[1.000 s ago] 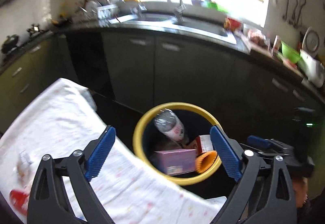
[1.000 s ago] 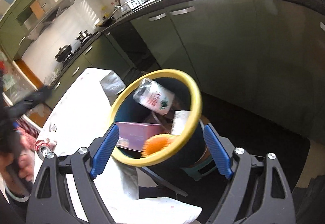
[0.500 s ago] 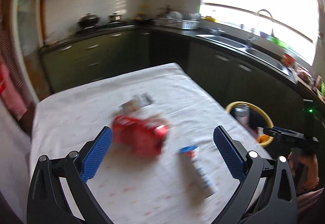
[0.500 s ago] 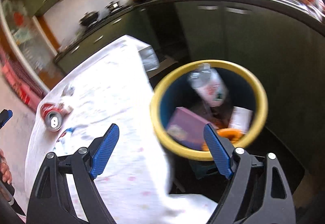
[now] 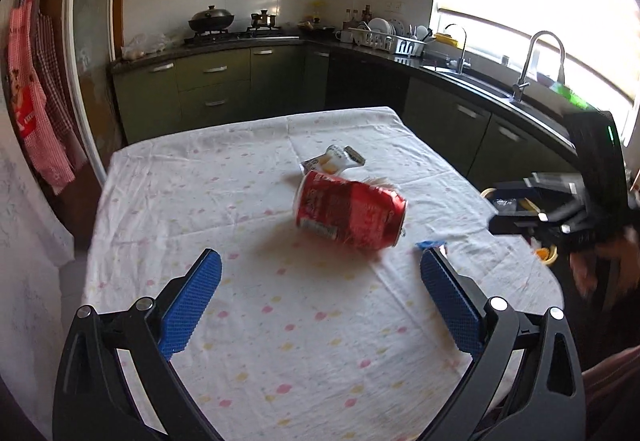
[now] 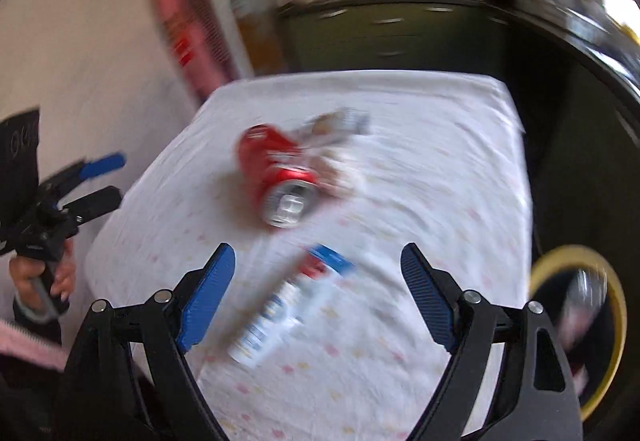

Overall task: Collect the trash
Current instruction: 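Grasp the red soda can with the right gripper and lift it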

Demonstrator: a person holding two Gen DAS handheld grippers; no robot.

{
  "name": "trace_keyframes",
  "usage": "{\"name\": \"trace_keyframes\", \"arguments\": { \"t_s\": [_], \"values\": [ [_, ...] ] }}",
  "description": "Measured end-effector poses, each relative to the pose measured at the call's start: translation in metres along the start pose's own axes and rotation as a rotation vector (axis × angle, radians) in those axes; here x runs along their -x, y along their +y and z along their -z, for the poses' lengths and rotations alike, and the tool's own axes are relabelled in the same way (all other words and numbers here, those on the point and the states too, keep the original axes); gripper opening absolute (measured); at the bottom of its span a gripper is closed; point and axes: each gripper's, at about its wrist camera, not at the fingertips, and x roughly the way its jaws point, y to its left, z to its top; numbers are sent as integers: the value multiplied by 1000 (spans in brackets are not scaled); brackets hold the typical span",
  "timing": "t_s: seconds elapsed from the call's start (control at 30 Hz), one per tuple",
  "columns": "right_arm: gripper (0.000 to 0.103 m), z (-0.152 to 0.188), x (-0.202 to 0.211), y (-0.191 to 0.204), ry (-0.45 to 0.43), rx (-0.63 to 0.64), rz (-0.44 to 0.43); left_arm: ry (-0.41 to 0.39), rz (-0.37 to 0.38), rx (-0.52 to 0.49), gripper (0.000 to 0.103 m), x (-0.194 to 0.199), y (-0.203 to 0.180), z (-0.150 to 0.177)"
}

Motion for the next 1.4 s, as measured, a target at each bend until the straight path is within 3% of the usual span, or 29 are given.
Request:
{"name": "trace_keyframes", "arguments": {
  "t_s": [0.17,0.27,0.47,0.57,0.83,1.17,1.23,1.27,1.4],
  "values": [
    [81,-65,-43,29,179,211,-51,-4,-37,-22,98,6,0,7],
    [81,-93,-76,32,306,248,-87,-1,-39,-25,98,7,1,9],
    [78,-118,-129,33,463,324,-53,8,-30,-15,98,6,12,15],
    [71,-120,-149,29,529,343,-59,10,-28,-1,98,4,20,17],
    [68,-120,-178,29,623,353,-92,18,-12,38,98,-2,35,21],
    [67,-95,-185,64,696,462,-64,30,-6,55,98,-7,40,24],
    [60,-92,-184,67,687,472,-60,30,-5,51,98,-7,40,25],
    [48,-92,-183,68,684,464,-63,30,-7,49,98,-7,40,25],
    [47,-90,-169,79,641,462,-57,29,-6,51,98,-6,40,26]
  ]
}}
